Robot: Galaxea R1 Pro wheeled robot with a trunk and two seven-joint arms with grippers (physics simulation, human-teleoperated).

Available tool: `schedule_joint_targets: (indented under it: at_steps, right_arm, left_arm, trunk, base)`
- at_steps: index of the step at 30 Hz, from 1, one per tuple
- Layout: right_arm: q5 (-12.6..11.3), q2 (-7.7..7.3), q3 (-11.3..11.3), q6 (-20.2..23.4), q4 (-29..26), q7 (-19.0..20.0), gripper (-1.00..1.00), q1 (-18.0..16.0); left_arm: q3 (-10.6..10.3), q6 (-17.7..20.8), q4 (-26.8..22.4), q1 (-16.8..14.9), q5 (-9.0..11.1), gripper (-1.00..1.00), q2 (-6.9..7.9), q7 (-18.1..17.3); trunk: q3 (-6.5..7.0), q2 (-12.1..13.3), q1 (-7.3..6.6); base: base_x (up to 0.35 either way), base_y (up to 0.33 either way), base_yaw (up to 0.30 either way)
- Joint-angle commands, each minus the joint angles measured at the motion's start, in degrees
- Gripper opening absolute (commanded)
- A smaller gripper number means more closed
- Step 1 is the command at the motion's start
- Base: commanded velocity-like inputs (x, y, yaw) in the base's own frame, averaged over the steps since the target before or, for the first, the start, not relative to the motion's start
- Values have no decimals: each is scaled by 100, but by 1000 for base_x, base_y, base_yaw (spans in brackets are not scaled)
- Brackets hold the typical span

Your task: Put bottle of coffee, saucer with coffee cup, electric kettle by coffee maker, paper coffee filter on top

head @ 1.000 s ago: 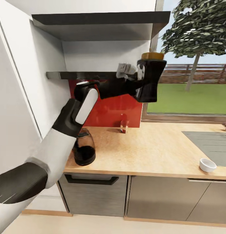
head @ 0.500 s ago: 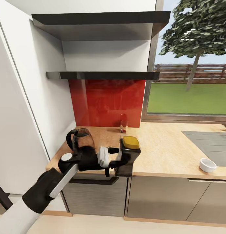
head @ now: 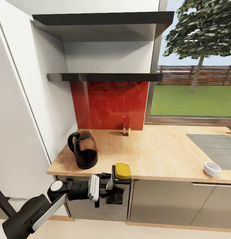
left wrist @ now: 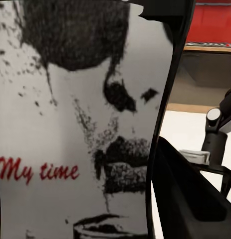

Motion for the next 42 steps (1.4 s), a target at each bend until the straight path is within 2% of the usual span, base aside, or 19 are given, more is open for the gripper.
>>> schedule_joint_targets:
  at_steps: [1,6,17,30,36,42]
  right_arm:
    - [-37,-8,24,-28,9,15,100,-5]
    - [-36,-8,-32,-27,47,59,100,-5]
    - [-36,-9,-32,-27,48,72,100,-5]
    - [-36,-9,-32,-27,48,63,100,-5]
    - [-36,-9,-32,-27,48,64,100,-5]
    - [-36,-9,-37,-27,48,80,100,-5]
  left_arm:
    - [-15,3,5,-7,39,-100,7,-7]
    - [-21,5,21,-2,41,-100,-3,14]
    - [-28,5,21,-1,41,-100,-4,15]
    - [-29,6,21,-2,41,-100,-4,15]
    - [-29,5,21,-2,41,-100,-4,15]
    - [-29,5,21,-2,41,-100,-4,15]
  trunk:
    - [-8,-7,2]
    - [-8,-7,2]
    - [28,-7,2]
    - [44,-7,2]
    - [44,-7,2]
    - [44,-7,2]
  base:
    - [0,0,0]
    - [0,-105,-20]
    - [0,-37,-229]
    - [35,-258,-99]
    - [12,-58,-223]
    - [1,-244,-26]
